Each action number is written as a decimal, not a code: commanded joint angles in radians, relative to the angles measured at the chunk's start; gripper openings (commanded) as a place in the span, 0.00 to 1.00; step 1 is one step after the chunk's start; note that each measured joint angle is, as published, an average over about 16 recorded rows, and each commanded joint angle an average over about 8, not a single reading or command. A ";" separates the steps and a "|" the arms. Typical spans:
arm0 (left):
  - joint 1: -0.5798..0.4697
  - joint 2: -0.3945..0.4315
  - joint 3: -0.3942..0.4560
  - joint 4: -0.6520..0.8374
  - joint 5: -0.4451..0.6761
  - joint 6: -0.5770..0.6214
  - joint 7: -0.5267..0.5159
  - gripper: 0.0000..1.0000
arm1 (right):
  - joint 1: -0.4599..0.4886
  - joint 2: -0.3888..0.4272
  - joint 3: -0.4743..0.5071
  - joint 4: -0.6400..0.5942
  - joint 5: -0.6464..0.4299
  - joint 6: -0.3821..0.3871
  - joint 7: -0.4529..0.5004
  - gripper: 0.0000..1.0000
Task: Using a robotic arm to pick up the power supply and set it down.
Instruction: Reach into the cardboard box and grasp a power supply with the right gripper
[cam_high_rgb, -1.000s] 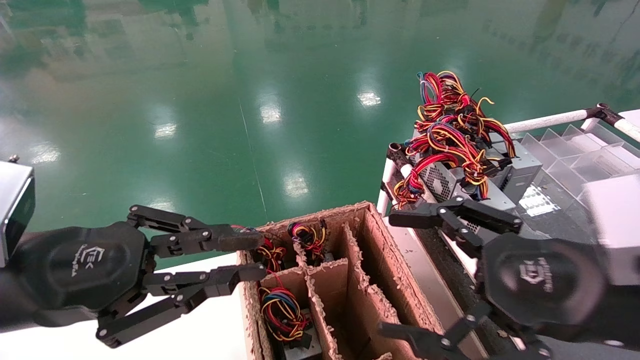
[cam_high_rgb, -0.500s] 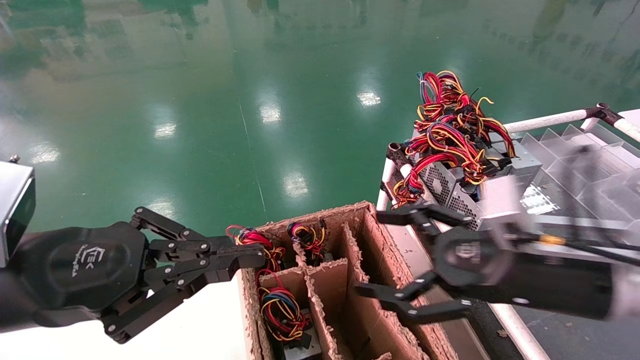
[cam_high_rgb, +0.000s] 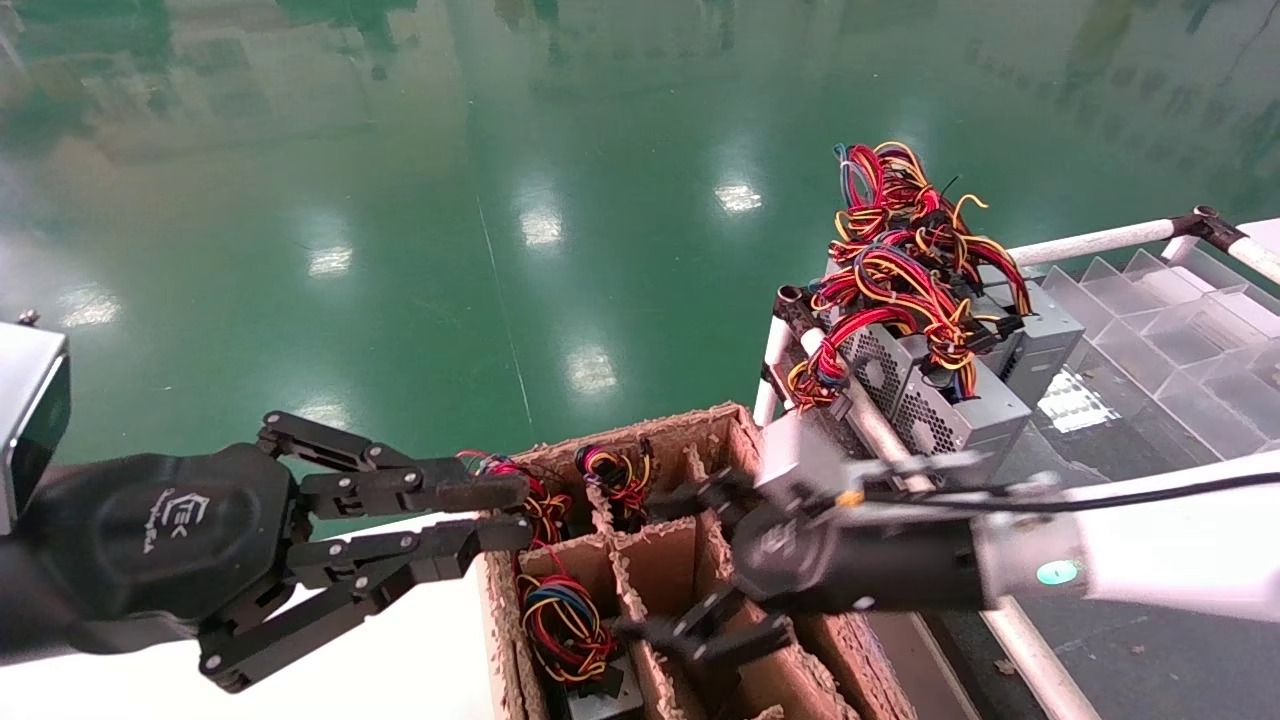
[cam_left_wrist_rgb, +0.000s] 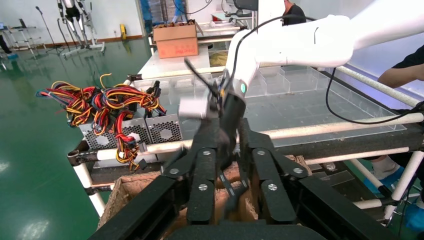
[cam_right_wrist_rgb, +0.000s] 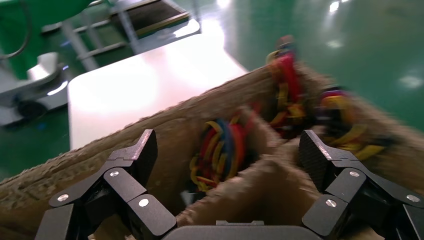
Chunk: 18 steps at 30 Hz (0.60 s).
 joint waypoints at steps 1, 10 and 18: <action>0.000 0.000 0.000 0.000 0.000 0.000 0.000 1.00 | 0.017 -0.035 -0.017 -0.053 -0.018 -0.018 -0.029 1.00; 0.000 0.000 0.000 0.000 0.000 0.000 0.000 1.00 | 0.061 -0.143 -0.061 -0.218 -0.072 -0.025 -0.138 1.00; 0.000 0.000 0.000 0.000 0.000 0.000 0.000 1.00 | 0.096 -0.210 -0.087 -0.341 -0.111 -0.006 -0.220 0.62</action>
